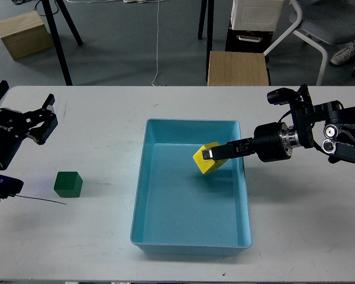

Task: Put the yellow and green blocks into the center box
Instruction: 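Release the yellow cube into the tray with the right gripper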

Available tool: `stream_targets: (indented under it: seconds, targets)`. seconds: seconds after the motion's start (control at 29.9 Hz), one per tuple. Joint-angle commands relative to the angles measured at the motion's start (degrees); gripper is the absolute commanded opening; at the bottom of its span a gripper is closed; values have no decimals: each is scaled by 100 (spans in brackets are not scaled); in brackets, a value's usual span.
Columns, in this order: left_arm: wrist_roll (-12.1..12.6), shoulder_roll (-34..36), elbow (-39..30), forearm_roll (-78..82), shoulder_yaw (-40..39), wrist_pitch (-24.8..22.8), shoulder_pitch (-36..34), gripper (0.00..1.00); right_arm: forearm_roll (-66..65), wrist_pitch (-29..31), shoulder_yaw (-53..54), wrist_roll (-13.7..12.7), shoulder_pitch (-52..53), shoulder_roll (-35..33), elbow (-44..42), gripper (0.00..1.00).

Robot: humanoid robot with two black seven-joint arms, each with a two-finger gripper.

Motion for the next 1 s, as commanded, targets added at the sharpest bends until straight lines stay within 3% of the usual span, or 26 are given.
stream_targets:
  seconds: [0.0,0.33,0.43,0.97]
  targets:
    - [1,0,0,0,0,0,-4,100,26,-1,-25,0,37,131,-160,41]
    - [1,0,9,0,0,0,-4,100,52,-1,-25,0,151,193,-187,54]
    - [1,0,0,0,0,0,-4,100,61,-1,-25,0,151,193,-178,70]
    - [1,9,8,0,-8,0,-13,100,192,87,-52,0,335,641,-529,82]
